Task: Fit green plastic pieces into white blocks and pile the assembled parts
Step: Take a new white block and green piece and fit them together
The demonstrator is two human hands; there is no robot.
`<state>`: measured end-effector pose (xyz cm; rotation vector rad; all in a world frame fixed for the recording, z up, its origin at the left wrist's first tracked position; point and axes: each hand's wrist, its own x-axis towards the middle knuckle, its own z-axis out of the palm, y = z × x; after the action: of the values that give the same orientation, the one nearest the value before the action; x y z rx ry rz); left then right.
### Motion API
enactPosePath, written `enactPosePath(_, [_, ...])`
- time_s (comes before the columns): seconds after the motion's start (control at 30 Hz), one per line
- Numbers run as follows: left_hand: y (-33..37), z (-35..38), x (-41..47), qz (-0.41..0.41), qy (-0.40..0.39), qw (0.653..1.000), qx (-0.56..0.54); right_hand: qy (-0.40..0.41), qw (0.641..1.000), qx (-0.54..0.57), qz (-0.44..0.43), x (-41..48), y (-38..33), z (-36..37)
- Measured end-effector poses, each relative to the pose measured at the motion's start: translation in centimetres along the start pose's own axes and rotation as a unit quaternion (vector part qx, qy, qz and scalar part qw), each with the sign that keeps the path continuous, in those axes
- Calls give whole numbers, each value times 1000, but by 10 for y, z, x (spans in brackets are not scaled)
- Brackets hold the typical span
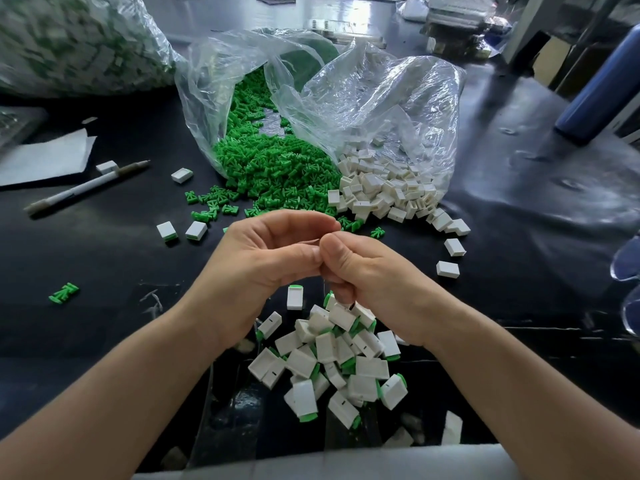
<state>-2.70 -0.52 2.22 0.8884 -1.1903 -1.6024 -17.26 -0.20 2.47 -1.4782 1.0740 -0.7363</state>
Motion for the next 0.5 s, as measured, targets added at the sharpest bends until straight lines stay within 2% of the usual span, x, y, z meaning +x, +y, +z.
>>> enactPosePath(0.5, [0,2,0,-12,22,999,-27,9,999,-36,-19,0,5,0])
